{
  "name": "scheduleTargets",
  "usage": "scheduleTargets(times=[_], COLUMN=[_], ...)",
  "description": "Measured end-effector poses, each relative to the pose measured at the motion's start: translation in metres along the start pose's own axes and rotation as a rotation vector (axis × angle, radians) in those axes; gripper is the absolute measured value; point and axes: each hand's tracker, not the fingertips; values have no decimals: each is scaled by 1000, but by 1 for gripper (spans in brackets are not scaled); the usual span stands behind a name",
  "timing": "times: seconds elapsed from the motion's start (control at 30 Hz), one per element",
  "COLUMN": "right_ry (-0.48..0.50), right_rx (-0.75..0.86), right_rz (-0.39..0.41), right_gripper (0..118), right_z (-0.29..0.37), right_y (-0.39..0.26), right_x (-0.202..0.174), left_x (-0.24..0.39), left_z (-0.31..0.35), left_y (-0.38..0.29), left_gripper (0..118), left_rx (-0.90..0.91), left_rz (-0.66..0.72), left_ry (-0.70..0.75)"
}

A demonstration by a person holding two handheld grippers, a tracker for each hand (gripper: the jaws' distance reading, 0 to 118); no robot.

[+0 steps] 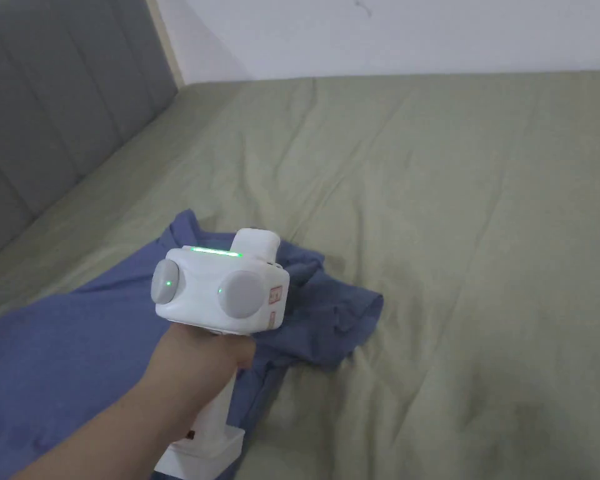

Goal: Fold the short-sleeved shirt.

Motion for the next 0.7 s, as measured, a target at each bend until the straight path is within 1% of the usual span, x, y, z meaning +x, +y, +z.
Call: scheduleTargets(times=[0.1,0.2,0.3,0.4,0.53,0.63,0.7], right_ry=[-35,-68,-158,-230,-333,-395,-420], right_rx=[65,108,145,168,207,219,212], right_rz=[-17,-46,-34,-38,-52,-48,-41], right_gripper=[0,0,0,0,0,0,0], right_z=[22,49,82,114,159,185,195], right_y=[13,26,36,43,50,51,49], right_x=[9,26,47,68,95,109,115], left_x=[30,83,156,241,363,444,481], left_z=[37,75,109,128,133,125,120], left_y=[25,44,54,54,37,15,-1], left_gripper=[4,4,4,4,4,4,4], left_rx=[73,122,129,110,2,-67,-97], left_rz=[-12,-131,-207,-294,-344,-405,-402], left_ry=[-52,-140,-355,-520,-734,-772,-778])
